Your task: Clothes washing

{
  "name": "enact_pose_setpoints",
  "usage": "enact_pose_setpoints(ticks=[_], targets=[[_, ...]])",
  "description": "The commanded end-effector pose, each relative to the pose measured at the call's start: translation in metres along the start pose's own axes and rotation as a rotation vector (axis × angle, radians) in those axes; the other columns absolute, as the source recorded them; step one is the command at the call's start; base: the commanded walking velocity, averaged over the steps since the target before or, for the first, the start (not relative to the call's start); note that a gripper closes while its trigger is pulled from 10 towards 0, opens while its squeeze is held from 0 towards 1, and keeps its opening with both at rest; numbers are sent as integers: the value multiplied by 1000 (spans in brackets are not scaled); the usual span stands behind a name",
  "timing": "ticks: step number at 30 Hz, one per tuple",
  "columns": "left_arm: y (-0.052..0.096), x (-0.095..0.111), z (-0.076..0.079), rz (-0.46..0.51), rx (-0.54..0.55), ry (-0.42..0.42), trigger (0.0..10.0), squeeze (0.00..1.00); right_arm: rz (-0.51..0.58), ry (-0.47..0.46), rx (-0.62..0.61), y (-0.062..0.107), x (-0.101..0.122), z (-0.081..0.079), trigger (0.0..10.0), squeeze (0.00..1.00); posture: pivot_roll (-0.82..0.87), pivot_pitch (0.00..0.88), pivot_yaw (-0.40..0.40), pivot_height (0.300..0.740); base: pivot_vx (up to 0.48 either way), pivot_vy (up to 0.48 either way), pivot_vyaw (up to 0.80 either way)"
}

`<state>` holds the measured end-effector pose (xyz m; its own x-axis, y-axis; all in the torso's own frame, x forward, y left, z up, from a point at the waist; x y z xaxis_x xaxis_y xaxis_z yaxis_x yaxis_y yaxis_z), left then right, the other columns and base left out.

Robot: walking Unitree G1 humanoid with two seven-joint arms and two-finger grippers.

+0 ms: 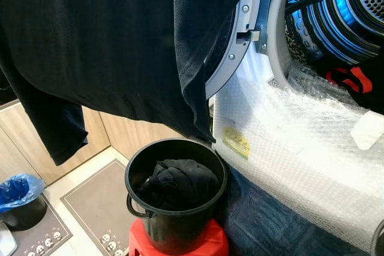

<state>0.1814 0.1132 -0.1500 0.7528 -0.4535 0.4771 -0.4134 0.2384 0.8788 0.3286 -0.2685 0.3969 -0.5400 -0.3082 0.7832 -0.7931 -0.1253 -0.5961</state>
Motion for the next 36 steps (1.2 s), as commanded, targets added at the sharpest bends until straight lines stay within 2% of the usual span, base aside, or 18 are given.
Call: enact_pose_setpoints(ticks=[1,2,4,8,9,16,20,21,22,23,24,25,30,31,35,36], targets=[[2,-24,6,-78,-21,-6,10000,0,45,-28,132,5,11,-23,10000,0,-185,0,34,740,0,0,0],[2,-24,6,-79,-21,-7,10000,0,54,-38,193,9,11,-33,10000,0,-186,0,34,740,0,0,0],[2,-24,6,-79,-22,-9,10000,0,59,-52,240,14,12,-40,10000,0,-186,0,34,740,0,0,0],[2,-25,7,-80,-22,-7,10000,0,-20,-67,351,32,-5,-50,10000,0,-180,0,30,740,0,0,0],[2,-25,7,-80,-22,-7,10000,0,-20,-67,351,32,-5,-50,10000,0,-180,0,30,740,0,0,0],[3,-26,6,-80,-19,1,10000,0,-146,-118,569,68,-30,-81,10000,0,-178,0,30,740,0,0,0],[3,-25,5,-80,-23,-1,10000,0,-256,-157,677,90,-50,-94,10000,0,-172,0,34,740,0,0,0],[3,-25,5,-80,-23,-1,10000,0,-256,-157,677,90,-50,-94,10000,0,-172,0,34,740,0,0,0],[3,-24,5,-79,-21,3,10000,0,-270,-159,694,94,-52,-97,10000,0,-172,0,34,740,0,0,0],[2,-23,4,-76,-17,0,10000,0,-323,-181,727,104,-61,-102,10000,0,-164,0,33,740,0,0,0],[2,-23,4,-76,-17,0,10000,0,-323,-181,727,104,-61,-102,10000,0,-164,0,33,740,0,0,0],[2,-22,3,-74,-13,6,10000,0,-388,-179,745,114,-73,-104,10000,0,-162,0,35,740,0,0,0],[2,-22,2,-76,-16,1,10000,0,-491,-193,780,132,-89,-108,10000,0,-168,0,40,740,0,0,0],[2,-20,2,-74,-18,-12,10000,0,-530,-221,793,139,-94,-109,10000,0,-161,22,36,740,0,0,0],[2,-18,3,-70,-28,-17,10000,0,-634,-224,854,156,-112,-120,10000,0,-177,15,41,740,0,0,0],[2,-18,4,-72,-31,-20,10000,0,-685,-221,865,163,-124,-123,10000,0,-173,28,36,740,0,0,0]])
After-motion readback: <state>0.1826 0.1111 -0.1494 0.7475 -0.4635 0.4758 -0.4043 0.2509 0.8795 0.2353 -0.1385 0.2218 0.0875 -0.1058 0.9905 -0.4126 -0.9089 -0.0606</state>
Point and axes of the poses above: a point about 5 cm out from each wrist's last joint towards the gripper, its own y axis pointing back from the gripper into the wrist, its own x axis along the axis of the wrist's last joint, z = x × y, the point moved 6 cm from there along -y, pointing out of the wrist towards the gripper, and after that the axes turned 7 degrees about y, right-handed, at the moved point
